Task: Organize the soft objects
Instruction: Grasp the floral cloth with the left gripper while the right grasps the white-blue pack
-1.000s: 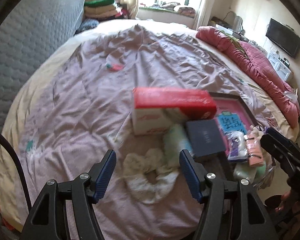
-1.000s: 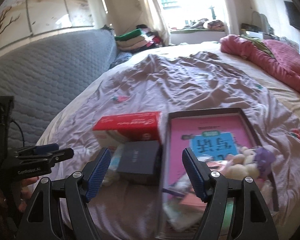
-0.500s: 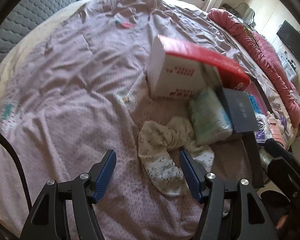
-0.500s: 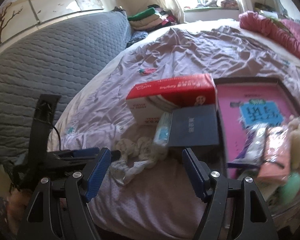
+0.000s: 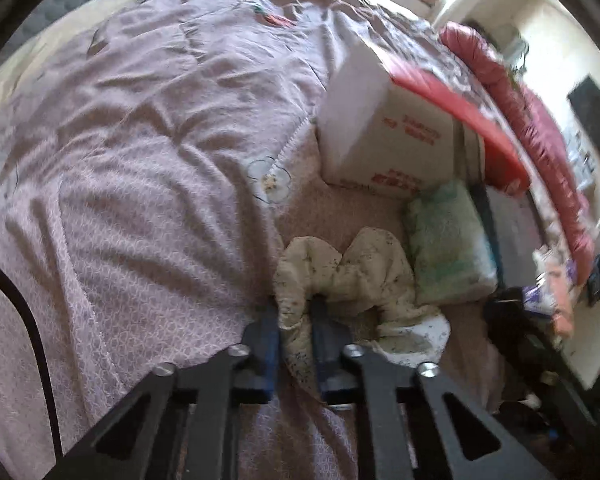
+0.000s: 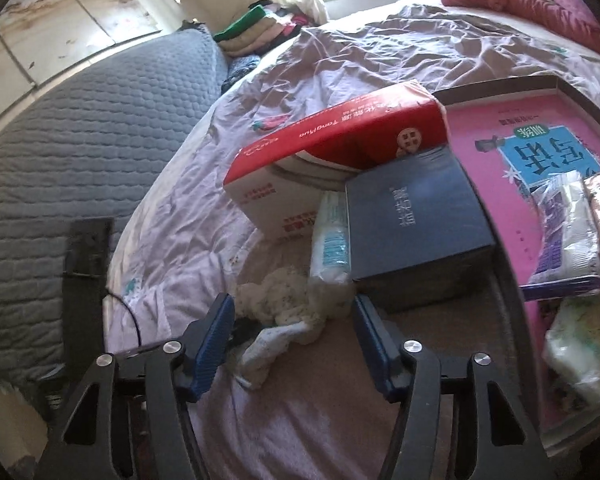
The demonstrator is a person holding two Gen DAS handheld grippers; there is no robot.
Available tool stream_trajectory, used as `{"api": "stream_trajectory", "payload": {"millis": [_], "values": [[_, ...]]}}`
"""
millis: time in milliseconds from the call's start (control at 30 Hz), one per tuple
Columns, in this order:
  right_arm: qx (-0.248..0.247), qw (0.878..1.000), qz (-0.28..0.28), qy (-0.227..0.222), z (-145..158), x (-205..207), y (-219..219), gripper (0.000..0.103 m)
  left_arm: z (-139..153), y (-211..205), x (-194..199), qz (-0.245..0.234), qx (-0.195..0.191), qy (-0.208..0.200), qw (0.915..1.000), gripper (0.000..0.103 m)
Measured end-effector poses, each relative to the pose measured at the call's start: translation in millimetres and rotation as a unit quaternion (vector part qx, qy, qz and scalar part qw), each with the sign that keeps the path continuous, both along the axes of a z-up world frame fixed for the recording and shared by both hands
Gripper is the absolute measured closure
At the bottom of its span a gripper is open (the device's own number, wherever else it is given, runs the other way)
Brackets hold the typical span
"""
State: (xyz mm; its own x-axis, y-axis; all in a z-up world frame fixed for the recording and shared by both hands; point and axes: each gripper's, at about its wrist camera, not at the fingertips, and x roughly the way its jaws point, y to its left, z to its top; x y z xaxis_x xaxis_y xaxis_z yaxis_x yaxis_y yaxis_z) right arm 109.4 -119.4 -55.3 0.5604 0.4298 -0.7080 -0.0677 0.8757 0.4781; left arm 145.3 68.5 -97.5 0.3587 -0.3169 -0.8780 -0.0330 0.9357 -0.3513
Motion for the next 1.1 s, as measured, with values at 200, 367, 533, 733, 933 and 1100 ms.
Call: {"api": "stream_trajectory", "payload": {"millis": [200,367,533,733,933,1100], "values": [[-0.017,0.998,-0.053,0.008,-12,7,9,0.044,4,17,-4,0.006,-0.036,-0.013,0.9993,0.093],[-0.033,0.995,-0.095,-0.001,-20,12,19,0.044,7,18,-3,-0.009,-0.026,-0.016,0.9995,0.093],[-0.031,0.989,-0.148,-0.002,-32,20,24,0.043,15,26,2,0.001,-0.019,-0.025,0.9995,0.092],[-0.03,0.989,-0.143,-0.021,-37,30,22,0.06,12,36,2,0.006,-0.032,-0.022,0.9992,0.092],[-0.012,0.994,-0.111,-0.016,-36,27,9,0.077,16,32,3,0.006,-0.032,-0.027,0.9991,0.092],[-0.031,0.997,-0.067,-0.038,-19,17,17,0.077,28,28,0,0.005,-0.019,-0.041,0.999,0.092]]}}
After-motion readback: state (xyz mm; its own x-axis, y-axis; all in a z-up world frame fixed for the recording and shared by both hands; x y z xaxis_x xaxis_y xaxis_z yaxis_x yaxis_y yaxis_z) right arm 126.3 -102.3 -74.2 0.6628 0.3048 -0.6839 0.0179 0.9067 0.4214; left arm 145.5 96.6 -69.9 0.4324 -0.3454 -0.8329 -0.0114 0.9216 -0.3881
